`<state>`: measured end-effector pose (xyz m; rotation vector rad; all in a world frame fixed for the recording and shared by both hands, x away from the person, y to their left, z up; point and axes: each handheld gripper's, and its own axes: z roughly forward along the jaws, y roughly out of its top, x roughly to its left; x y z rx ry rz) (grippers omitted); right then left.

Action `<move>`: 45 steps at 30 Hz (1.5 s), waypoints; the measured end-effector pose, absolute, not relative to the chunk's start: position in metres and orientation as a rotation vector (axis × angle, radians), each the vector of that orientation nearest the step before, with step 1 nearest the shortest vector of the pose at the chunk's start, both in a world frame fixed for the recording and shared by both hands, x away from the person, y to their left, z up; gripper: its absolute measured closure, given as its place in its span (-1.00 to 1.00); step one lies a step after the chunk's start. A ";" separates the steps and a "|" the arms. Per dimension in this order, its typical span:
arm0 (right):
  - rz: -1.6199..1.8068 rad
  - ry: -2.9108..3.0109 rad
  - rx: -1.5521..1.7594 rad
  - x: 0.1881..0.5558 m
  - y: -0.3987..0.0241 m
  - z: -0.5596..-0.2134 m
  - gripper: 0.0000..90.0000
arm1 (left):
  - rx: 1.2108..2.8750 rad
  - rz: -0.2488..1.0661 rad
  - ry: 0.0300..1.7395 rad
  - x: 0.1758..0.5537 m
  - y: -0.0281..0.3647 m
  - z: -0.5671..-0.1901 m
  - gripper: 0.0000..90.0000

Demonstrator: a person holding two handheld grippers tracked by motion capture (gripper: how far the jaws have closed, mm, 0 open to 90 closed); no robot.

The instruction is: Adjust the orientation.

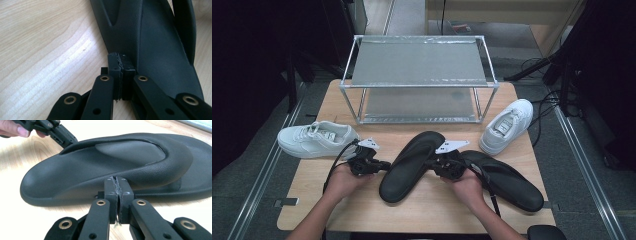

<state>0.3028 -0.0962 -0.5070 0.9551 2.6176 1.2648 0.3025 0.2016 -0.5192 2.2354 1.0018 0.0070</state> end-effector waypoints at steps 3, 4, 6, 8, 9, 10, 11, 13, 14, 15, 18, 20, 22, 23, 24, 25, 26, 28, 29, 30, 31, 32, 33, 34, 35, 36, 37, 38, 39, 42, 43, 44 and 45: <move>1.265 2.621 0.952 0.305 -0.094 -0.507 0.99 | 2.225 -0.005 1.016 0.300 0.203 -0.519 1.00; 1.263 2.620 0.951 0.305 -0.093 -0.507 0.99 | 2.228 -0.006 1.017 0.300 0.204 -0.519 1.00; 1.272 2.621 0.945 0.307 -0.091 -0.508 0.99 | 2.224 -0.007 1.025 0.298 0.205 -0.519 1.00; 1.271 2.622 0.941 0.309 -0.090 -0.508 0.99 | 2.217 -0.010 1.032 0.296 0.205 -0.519 1.00; 1.271 2.622 0.941 0.309 -0.090 -0.508 0.99 | 2.222 -0.008 1.031 0.295 0.205 -0.519 1.00; 1.273 2.622 0.939 0.310 -0.090 -0.508 0.99 | 2.220 -0.012 1.034 0.294 0.205 -0.519 1.00; 1.272 2.623 0.936 0.311 -0.088 -0.508 0.99 | 2.217 -0.011 1.037 0.293 0.205 -0.520 1.00; 1.269 2.623 0.939 0.312 -0.087 -0.507 0.99 | 2.214 -0.019 1.043 0.291 0.206 -0.520 1.00; 1.269 2.623 0.939 0.312 -0.087 -0.507 0.99 | 2.216 -0.022 1.046 0.291 0.206 -0.519 1.00; 1.270 2.625 0.935 0.313 -0.086 -0.507 0.99 | 2.211 -0.023 1.048 0.290 0.205 -0.520 1.00; 1.262 2.627 0.939 0.317 -0.086 -0.507 0.99 | 2.220 -0.024 1.042 0.287 0.202 -0.519 1.00; 1.264 2.628 0.947 0.319 -0.085 -0.507 0.99 | 2.223 -0.024 1.043 0.286 0.201 -0.519 1.00; 1.264 2.627 0.953 0.321 -0.085 -0.507 0.99 | 2.218 -0.036 1.045 0.286 0.201 -0.519 1.00; 1.260 2.629 0.948 0.322 -0.085 -0.506 0.99 | 2.214 -0.041 1.042 0.286 0.201 -0.519 1.00; 1.260 2.629 0.948 0.322 -0.085 -0.506 0.99 | 2.211 -0.042 1.040 0.285 0.201 -0.519 1.00; 1.257 2.634 0.950 0.323 -0.084 -0.506 0.99 | 2.210 -0.048 1.038 0.285 0.200 -0.518 1.00; 1.260 2.633 0.948 0.325 -0.084 -0.506 1.00 | 2.216 -0.046 1.033 0.285 0.200 -0.518 1.00; 1.264 2.637 0.957 0.326 -0.083 -0.506 1.00 | 2.217 -0.047 1.035 0.285 0.200 -0.518 1.00; 1.266 2.638 0.958 0.326 -0.083 -0.506 1.00 | 2.216 -0.049 1.034 0.285 0.199 -0.518 1.00; 1.256 2.633 0.956 0.326 -0.081 -0.506 1.00 | 2.216 -0.052 1.034 0.284 0.199 -0.518 1.00; 1.256 2.633 0.956 0.326 -0.081 -0.506 1.00 | 2.217 -0.054 1.033 0.284 0.199 -0.518 1.00; 1.256 2.631 0.955 0.328 -0.081 -0.505 1.00 | 2.220 -0.058 1.026 0.284 0.199 -0.518 1.00; 1.256 2.631 0.955 0.328 -0.081 -0.505 1.00 | 2.225 -0.060 1.017 0.283 0.197 -0.518 1.00; 1.253 2.630 0.964 0.330 -0.081 -0.505 1.00 | 2.227 -0.057 1.013 0.282 0.196 -0.518 1.00; 1.253 2.630 0.964 0.330 -0.081 -0.505 1.00 | 2.231 -0.054 1.010 0.282 0.195 -0.518 1.00; 1.251 2.630 0.970 0.330 -0.081 -0.505 1.00 | 2.235 -0.058 1.007 0.281 0.194 -0.518 1.00; 1.252 2.627 0.970 0.331 -0.081 -0.505 1.00 | 2.236 -0.063 1.002 0.281 0.193 -0.518 1.00; 1.250 2.626 0.970 0.331 -0.082 -0.505 1.00 | 2.237 -0.066 1.001 0.281 0.193 -0.518 1.00; 1.248 2.622 0.974 0.331 -0.082 -0.505 1.00 | 2.237 -0.076 0.993 0.281 0.193 -0.518 0.99; 1.250 2.622 0.974 0.332 -0.083 -0.505 1.00 | 2.248 -0.081 0.964 0.280 0.191 -0.518 0.98; 1.253 2.622 0.975 0.332 -0.083 -0.505 1.00 | 2.245 -0.091 0.973 0.281 0.192 -0.518 0.93; 1.254 2.622 0.973 0.333 -0.084 -0.505 1.00 | 2.230 -0.101 0.982 0.282 0.194 -0.518 0.89; 1.252 2.622 0.969 0.333 -0.085 -0.505 0.99 | 2.218 -0.099 0.986 0.283 0.196 -0.517 0.87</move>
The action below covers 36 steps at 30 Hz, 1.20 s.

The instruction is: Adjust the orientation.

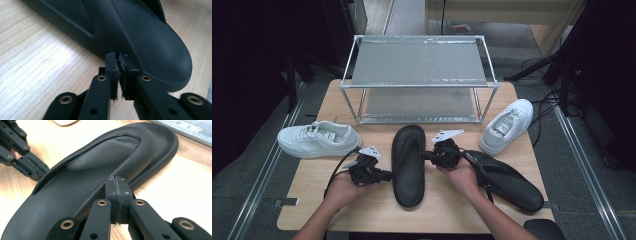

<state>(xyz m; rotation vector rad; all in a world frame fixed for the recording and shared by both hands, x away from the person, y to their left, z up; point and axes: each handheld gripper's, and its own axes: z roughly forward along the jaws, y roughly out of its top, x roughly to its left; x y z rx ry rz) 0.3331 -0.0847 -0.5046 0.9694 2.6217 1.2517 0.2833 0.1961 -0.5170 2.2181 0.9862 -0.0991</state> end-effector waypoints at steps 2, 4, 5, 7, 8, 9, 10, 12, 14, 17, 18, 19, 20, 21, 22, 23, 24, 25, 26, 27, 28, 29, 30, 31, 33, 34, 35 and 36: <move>1.248 2.624 0.971 0.334 -0.087 -0.504 0.91 | 2.188 -0.102 0.985 0.284 0.200 -0.513 0.81; 1.254 2.629 0.976 0.334 -0.090 -0.503 0.84 | 2.155 -0.117 0.990 0.284 0.203 -0.508 0.67; 1.261 2.632 0.968 0.333 -0.091 -0.502 0.82 | 2.152 -0.116 0.983 0.284 0.205 -0.506 0.61; 1.280 2.632 0.948 0.330 -0.091 -0.499 0.71 | 2.131 -0.114 0.967 0.282 0.206 -0.501 0.43; 1.283 2.632 0.930 0.329 -0.091 -0.498 0.68 | 2.119 -0.117 0.959 0.282 0.206 -0.499 0.34; 1.291 2.637 0.911 0.326 -0.091 -0.496 0.62 | 2.114 -0.111 0.950 0.282 0.205 -0.498 0.24; 1.293 2.639 0.897 0.325 -0.092 -0.496 0.59 | 2.108 -0.104 0.940 0.281 0.205 -0.497 0.18; 1.311 2.651 0.889 0.323 -0.095 -0.495 0.57 | 2.098 -0.093 0.927 0.281 0.204 -0.495 0.07; 1.332 2.659 0.890 0.320 -0.099 -0.494 0.54 | 2.096 -0.093 0.924 0.281 0.203 -0.495 -0.02; 1.334 2.682 0.915 0.317 -0.104 -0.491 0.52 | 2.105 -0.087 0.921 0.282 0.203 -0.495 -0.05; 1.340 2.687 0.915 0.315 -0.105 -0.489 0.52 | 2.109 -0.084 0.921 0.282 0.203 -0.495 -0.06; 1.349 2.685 0.907 0.314 -0.106 -0.488 0.52 | 2.106 -0.085 0.921 0.283 0.203 -0.495 -0.06; 1.354 2.683 0.899 0.312 -0.107 -0.487 0.50 | 2.104 -0.086 0.920 0.283 0.203 -0.495 -0.08; 1.358 2.685 0.893 0.311 -0.107 -0.486 0.47 | 2.104 -0.084 0.920 0.284 0.203 -0.495 -0.09; 1.358 2.685 0.885 0.309 -0.108 -0.485 0.43 | 2.105 -0.081 0.920 0.284 0.203 -0.494 -0.10; 1.351 2.687 0.876 0.308 -0.109 -0.484 0.42 | 2.107 -0.082 0.918 0.284 0.203 -0.495 -0.11; 1.343 2.692 0.869 0.307 -0.110 -0.483 0.41 | 2.112 -0.086 0.917 0.284 0.202 -0.495 -0.12; 1.344 2.694 0.866 0.306 -0.112 -0.482 0.39 | 2.116 -0.080 0.917 0.284 0.202 -0.494 -0.12; 1.351 2.687 0.865 0.305 -0.114 -0.481 0.39 | 2.119 -0.075 0.914 0.284 0.202 -0.494 -0.13; 1.356 2.686 0.868 0.303 -0.117 -0.480 0.38 | 2.115 -0.077 0.912 0.285 0.202 -0.494 -0.13; 1.359 2.682 0.869 0.302 -0.119 -0.480 0.37 | 2.111 -0.082 0.911 0.286 0.202 -0.493 -0.13; 1.360 2.680 0.870 0.301 -0.121 -0.479 0.35 | 2.111 -0.082 0.912 0.287 0.202 -0.493 -0.13; 1.358 2.677 0.865 0.300 -0.124 -0.479 0.34 | 2.114 -0.084 0.908 0.288 0.201 -0.493 -0.14; 1.358 2.673 0.862 0.299 -0.126 -0.478 0.33 | 2.118 -0.084 0.911 0.289 0.201 -0.492 -0.14; 1.367 2.665 0.865 0.296 -0.131 -0.477 0.33 | 2.122 -0.080 0.910 0.290 0.200 -0.491 -0.14; 1.368 2.659 0.867 0.295 -0.134 -0.476 0.33 | 2.123 -0.083 0.907 0.291 0.199 -0.491 -0.14; 1.371 2.655 0.873 0.294 -0.136 -0.476 0.32 | 2.128 -0.084 0.903 0.291 0.199 -0.490 -0.14; 1.372 2.652 0.879 0.293 -0.138 -0.475 0.31 | 2.125 -0.085 0.901 0.292 0.198 -0.490 -0.14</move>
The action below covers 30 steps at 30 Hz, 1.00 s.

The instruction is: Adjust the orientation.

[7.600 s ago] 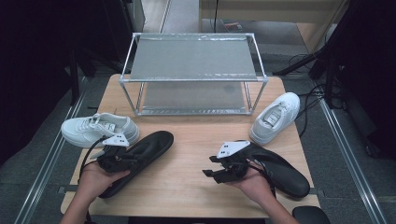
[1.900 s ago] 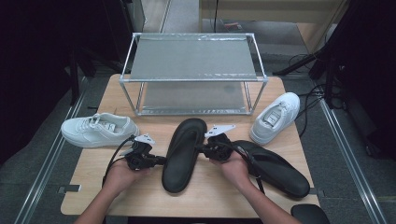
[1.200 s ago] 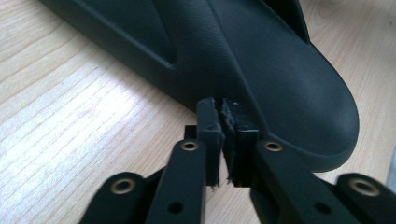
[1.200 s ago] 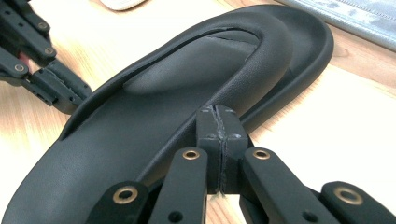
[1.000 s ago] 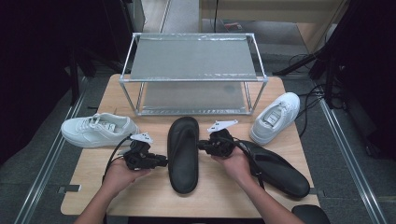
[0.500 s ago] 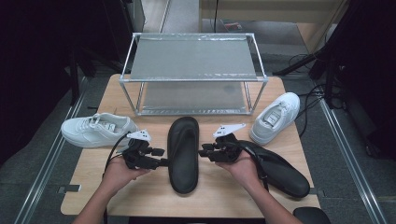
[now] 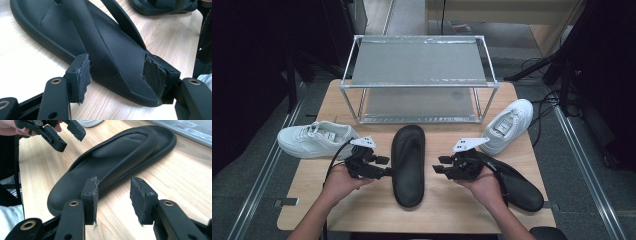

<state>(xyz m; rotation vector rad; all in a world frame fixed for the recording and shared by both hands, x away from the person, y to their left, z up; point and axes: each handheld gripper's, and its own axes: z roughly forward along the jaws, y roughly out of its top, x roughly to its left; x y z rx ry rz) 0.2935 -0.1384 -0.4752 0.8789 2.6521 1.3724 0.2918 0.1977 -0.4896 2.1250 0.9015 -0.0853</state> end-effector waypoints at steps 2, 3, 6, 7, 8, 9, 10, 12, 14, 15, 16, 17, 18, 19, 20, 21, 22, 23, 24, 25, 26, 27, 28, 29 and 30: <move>1.378 2.643 0.890 0.291 -0.143 -0.474 0.29 | 2.123 -0.082 0.898 0.293 0.197 -0.489 -0.14; 1.376 2.641 0.897 0.290 -0.146 -0.474 0.27 | 2.127 -0.078 0.895 0.293 0.196 -0.488 -0.15; 1.371 2.634 0.912 0.286 -0.154 -0.473 0.27 | 2.136 -0.079 0.890 0.294 0.194 -0.487 -0.15; 1.374 2.633 0.915 0.285 -0.157 -0.472 0.27 | 2.132 -0.079 0.892 0.295 0.193 -0.487 -0.15; 1.372 2.630 0.923 0.284 -0.160 -0.472 0.27 | 2.134 -0.079 0.889 0.295 0.192 -0.487 -0.16; 1.368 2.626 0.929 0.282 -0.163 -0.472 0.27 | 2.135 -0.079 0.894 0.296 0.192 -0.486 -0.16; 1.367 2.625 0.931 0.281 -0.166 -0.472 0.27 | 2.130 -0.083 0.897 0.296 0.191 -0.486 -0.17; 1.362 2.620 0.939 0.279 -0.171 -0.473 0.27 | 2.125 -0.087 0.899 0.297 0.191 -0.485 -0.17; 1.355 2.615 0.940 0.276 -0.178 -0.473 0.27 | 2.126 -0.081 0.895 0.297 0.191 -0.484 -0.17; 1.349 2.615 0.949 0.275 -0.180 -0.473 0.27 | 2.124 -0.081 0.892 0.297 0.190 -0.484 -0.17; 1.351 2.613 0.958 0.274 -0.182 -0.473 0.27 | 2.128 -0.082 0.890 0.297 0.190 -0.483 -0.17; 1.351 2.606 0.961 0.274 -0.185 -0.473 0.27 | 2.128 -0.077 0.890 0.298 0.189 -0.483 -0.17; 1.349 2.602 0.962 0.273 -0.187 -0.473 0.27 | 2.130 -0.076 0.888 0.298 0.189 -0.482 -0.17; 1.349 2.599 0.977 0.272 -0.190 -0.473 0.27 | 2.131 -0.074 0.888 0.298 0.188 -0.482 -0.17; 1.349 2.594 0.977 0.272 -0.192 -0.473 0.28 | 2.130 -0.073 0.888 0.299 0.187 -0.481 -0.17; 1.347 2.589 0.983 0.271 -0.194 -0.473 0.27 | 2.128 -0.073 0.885 0.299 0.187 -0.481 -0.17; 1.345 2.584 0.988 0.270 -0.196 -0.473 0.28 | 2.126 -0.075 0.887 0.299 0.187 -0.481 -0.17; 1.342 2.579 0.991 0.270 -0.199 -0.473 0.28 | 2.130 -0.079 0.887 0.300 0.186 -0.481 -0.17; 1.338 2.576 0.999 0.269 -0.201 -0.473 0.28 | 2.132 -0.076 0.887 0.301 0.186 -0.481 -0.17; 1.336 2.567 1.002 0.269 -0.204 -0.473 0.28 | 2.130 -0.076 0.886 0.301 0.185 -0.480 -0.17; 1.334 2.564 1.015 0.268 -0.207 -0.472 0.28 | 2.127 -0.082 0.882 0.302 0.185 -0.480 -0.17; 1.335 2.557 1.023 0.267 -0.210 -0.472 0.28 | 2.130 -0.076 0.878 0.303 0.184 -0.479 -0.17; 1.335 2.546 1.035 0.267 -0.214 -0.472 0.28 | 2.128 -0.074 0.880 0.304 0.183 -0.479 -0.17; 1.334 2.538 1.045 0.266 -0.217 -0.473 0.28 | 2.130 -0.076 0.876 0.305 0.183 -0.479 -0.17; 1.332 2.534 1.053 0.265 -0.219 -0.473 0.28 | 2.131 -0.079 0.873 0.306 0.182 -0.479 -0.17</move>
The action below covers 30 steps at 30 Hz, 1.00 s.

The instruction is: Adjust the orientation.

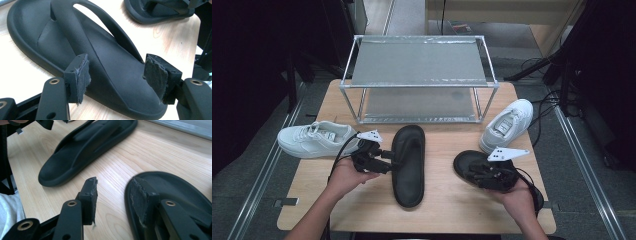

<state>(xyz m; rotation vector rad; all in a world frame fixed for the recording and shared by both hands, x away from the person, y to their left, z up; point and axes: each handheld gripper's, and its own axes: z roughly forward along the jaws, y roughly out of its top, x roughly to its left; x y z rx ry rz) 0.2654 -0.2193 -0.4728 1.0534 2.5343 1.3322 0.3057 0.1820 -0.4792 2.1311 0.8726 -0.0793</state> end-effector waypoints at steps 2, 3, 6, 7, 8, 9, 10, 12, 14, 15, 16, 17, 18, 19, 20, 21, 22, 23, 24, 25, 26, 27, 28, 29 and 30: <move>1.325 2.524 1.072 0.264 -0.226 -0.473 0.28 | 2.135 -0.077 0.867 0.307 0.180 -0.479 -0.17; 1.321 2.516 1.076 0.263 -0.229 -0.474 0.28 | 2.138 -0.076 0.863 0.308 0.179 -0.479 -0.17; 1.315 2.496 1.102 0.260 -0.238 -0.474 0.29 | 2.139 -0.076 0.851 0.310 0.177 -0.478 -0.17; 1.311 2.489 1.108 0.259 -0.241 -0.474 0.29 | 2.128 -0.077 0.850 0.311 0.176 -0.478 -0.17; 1.312 2.481 1.118 0.258 -0.244 -0.474 0.29 | 2.127 -0.082 0.847 0.312 0.176 -0.478 -0.17; 1.309 2.476 1.122 0.257 -0.247 -0.474 0.29 | 2.129 -0.085 0.848 0.313 0.175 -0.479 -0.17; 1.306 2.469 1.134 0.256 -0.250 -0.474 0.30 | 2.138 -0.083 0.844 0.314 0.174 -0.479 -0.17; 1.299 2.458 1.153 0.253 -0.257 -0.474 0.30 | 2.142 -0.085 0.837 0.315 0.172 -0.478 -0.17; 1.290 2.443 1.168 0.251 -0.263 -0.474 0.30 | 2.144 -0.085 0.836 0.316 0.171 -0.478 -0.17; 1.286 2.436 1.177 0.250 -0.266 -0.474 0.31 | 2.145 -0.085 0.832 0.317 0.170 -0.478 -0.17; 1.284 2.431 1.192 0.249 -0.269 -0.475 0.31 | 2.141 -0.089 0.835 0.318 0.170 -0.478 -0.16; 1.281 2.428 1.201 0.249 -0.272 -0.476 0.31 | 2.142 -0.089 0.833 0.318 0.169 -0.478 -0.16; 1.278 2.427 1.215 0.248 -0.274 -0.477 0.32 | 2.143 -0.089 0.831 0.319 0.169 -0.478 -0.16; 1.272 2.427 1.221 0.247 -0.275 -0.478 0.32 | 2.140 -0.088 0.831 0.320 0.169 -0.478 -0.16; 1.266 2.432 1.226 0.247 -0.276 -0.480 0.32 | 2.140 -0.086 0.829 0.320 0.168 -0.478 -0.16; 1.258 2.440 1.228 0.246 -0.277 -0.481 0.32 | 2.138 -0.084 0.830 0.320 0.168 -0.478 -0.16; 1.254 2.448 1.230 0.246 -0.277 -0.483 0.32 | 2.138 -0.086 0.826 0.320 0.168 -0.477 -0.16; 1.246 2.457 1.233 0.247 -0.276 -0.485 0.32 | 2.138 -0.084 0.825 0.320 0.168 -0.477 -0.16; 1.241 2.465 1.232 0.247 -0.275 -0.487 0.32 | 2.138 -0.083 0.827 0.321 0.168 -0.478 -0.16; 1.229 2.480 1.228 0.248 -0.273 -0.489 0.32 | 2.138 -0.084 0.828 0.321 0.168 -0.478 -0.16; 1.210 2.494 1.219 0.249 -0.271 -0.491 0.32 | 2.138 -0.083 0.828 0.321 0.168 -0.478 -0.16; 1.190 2.512 1.216 0.250 -0.269 -0.492 0.32 | 2.136 -0.082 0.828 0.321 0.169 -0.478 -0.16; 1.176 2.523 1.208 0.251 -0.267 -0.494 0.32 | 2.135 -0.080 0.828 0.321 0.169 -0.477 -0.16; 1.166 2.533 1.209 0.252 -0.266 -0.496 0.34 | 2.132 -0.077 0.830 0.321 0.170 -0.477 -0.16; 1.157 2.539 1.208 0.253 -0.265 -0.497 0.38 | 2.130 -0.077 0.830 0.321 0.170 -0.477 -0.16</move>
